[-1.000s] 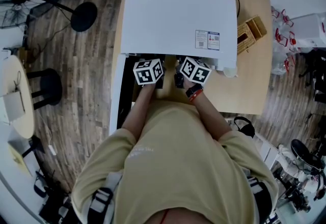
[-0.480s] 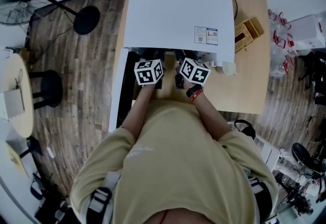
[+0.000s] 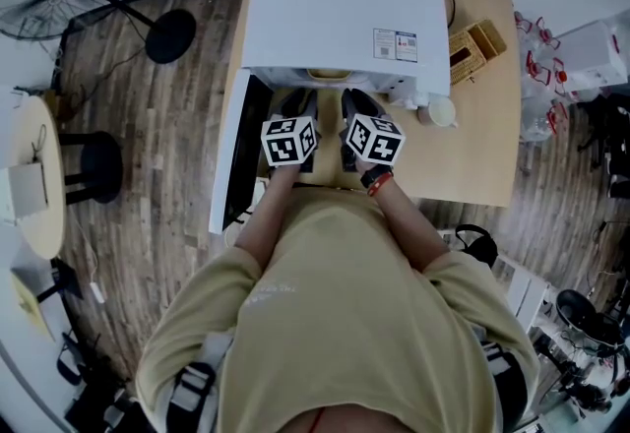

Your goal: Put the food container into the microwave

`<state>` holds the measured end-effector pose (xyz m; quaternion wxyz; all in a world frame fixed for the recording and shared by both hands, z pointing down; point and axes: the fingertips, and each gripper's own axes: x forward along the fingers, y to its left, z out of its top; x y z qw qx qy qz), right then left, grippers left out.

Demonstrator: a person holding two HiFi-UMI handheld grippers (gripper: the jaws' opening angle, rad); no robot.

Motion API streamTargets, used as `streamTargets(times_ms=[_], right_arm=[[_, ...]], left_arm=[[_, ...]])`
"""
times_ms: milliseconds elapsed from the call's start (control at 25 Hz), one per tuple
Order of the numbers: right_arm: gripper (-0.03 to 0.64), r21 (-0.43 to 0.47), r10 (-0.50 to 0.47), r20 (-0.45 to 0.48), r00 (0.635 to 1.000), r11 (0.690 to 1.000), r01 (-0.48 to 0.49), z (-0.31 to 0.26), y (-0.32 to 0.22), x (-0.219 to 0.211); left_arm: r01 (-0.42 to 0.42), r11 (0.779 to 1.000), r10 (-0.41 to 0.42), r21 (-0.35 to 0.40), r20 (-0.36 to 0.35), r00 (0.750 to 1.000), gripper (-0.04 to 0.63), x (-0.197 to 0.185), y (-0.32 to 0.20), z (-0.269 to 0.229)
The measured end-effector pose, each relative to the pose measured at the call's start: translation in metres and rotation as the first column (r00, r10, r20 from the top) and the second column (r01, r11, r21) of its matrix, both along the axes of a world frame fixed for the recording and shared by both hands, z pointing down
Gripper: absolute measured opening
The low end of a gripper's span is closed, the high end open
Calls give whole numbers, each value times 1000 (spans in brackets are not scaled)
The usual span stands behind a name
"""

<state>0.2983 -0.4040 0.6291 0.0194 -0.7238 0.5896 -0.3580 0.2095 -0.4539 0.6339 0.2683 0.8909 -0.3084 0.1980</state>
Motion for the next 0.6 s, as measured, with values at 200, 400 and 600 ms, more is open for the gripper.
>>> streamTargets(times_ms=[200,400,600], right_arm=[[64,-5,-15,-5,1000,1000,15,2,19,-15],[44,-8,-46,-21,999,999,46,-1,37,-30],[35,-21,-62,-34,997,998,62,1,53,-37]], left_arm=[[3,1000,-3,-1,-1,1000,86,-12,22,0],[11,1000,-11,-1,1,1000,61,-24,41,-1],[13,1000,-13,-3,-6,1000,43,-32,58,-1]])
